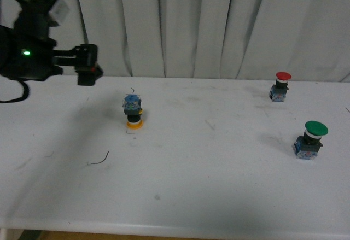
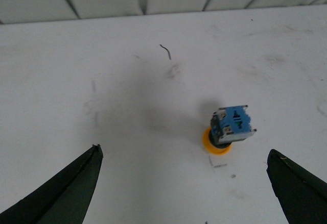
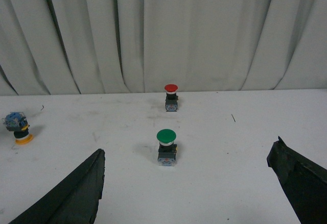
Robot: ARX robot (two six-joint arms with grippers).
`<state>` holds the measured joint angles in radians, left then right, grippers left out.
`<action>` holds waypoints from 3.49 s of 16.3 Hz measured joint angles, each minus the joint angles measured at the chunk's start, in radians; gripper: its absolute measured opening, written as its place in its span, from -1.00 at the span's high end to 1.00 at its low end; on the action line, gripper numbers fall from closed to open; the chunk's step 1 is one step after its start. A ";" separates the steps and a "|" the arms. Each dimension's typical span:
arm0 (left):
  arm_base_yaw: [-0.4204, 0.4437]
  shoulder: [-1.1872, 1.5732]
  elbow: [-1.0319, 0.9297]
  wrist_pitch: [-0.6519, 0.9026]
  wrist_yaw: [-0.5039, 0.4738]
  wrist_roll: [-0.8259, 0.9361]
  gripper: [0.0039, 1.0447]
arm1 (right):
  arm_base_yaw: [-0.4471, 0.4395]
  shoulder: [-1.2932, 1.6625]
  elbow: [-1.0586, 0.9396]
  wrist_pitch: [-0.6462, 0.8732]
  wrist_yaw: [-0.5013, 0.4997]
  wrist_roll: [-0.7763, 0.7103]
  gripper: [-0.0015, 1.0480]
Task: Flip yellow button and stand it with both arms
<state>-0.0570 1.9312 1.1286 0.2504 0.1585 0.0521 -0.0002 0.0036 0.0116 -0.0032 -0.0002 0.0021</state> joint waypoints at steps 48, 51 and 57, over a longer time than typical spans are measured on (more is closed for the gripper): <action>-0.198 -0.043 -0.132 0.725 0.534 -0.917 0.43 | 0.000 0.000 0.000 0.000 0.000 0.000 -0.87; -0.230 0.009 -0.182 0.864 0.541 -1.015 0.43 | 0.000 0.000 0.000 0.000 0.000 0.000 -0.87; -0.203 0.083 -0.183 0.945 0.540 -1.100 0.43 | 0.000 0.000 0.000 0.000 0.000 0.000 -0.87</action>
<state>-0.2604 2.0144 0.9459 1.1954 0.6983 -1.0477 -0.0002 0.0036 0.0116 -0.0032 -0.0002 0.0021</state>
